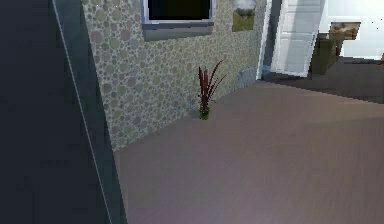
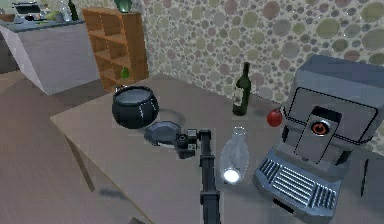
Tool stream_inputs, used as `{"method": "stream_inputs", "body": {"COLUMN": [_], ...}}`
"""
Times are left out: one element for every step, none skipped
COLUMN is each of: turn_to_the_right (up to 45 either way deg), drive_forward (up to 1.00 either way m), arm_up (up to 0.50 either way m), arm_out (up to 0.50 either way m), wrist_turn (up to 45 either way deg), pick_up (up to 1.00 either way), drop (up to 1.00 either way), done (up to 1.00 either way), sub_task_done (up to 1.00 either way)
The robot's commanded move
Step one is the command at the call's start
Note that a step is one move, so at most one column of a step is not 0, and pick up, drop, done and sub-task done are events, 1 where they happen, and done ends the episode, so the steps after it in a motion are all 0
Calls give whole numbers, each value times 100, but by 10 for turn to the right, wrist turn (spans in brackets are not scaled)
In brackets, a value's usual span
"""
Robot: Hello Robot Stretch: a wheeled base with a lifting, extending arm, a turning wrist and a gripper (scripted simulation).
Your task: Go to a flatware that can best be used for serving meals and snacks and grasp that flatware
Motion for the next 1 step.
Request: {"method": "stream_inputs", "body": {"turn_to_the_right": [0], "drive_forward": [0], "arm_up": [10], "arm_out": [0], "wrist_turn": [0], "pick_up": [0], "drop": [0], "done": [0], "sub_task_done": [0]}}
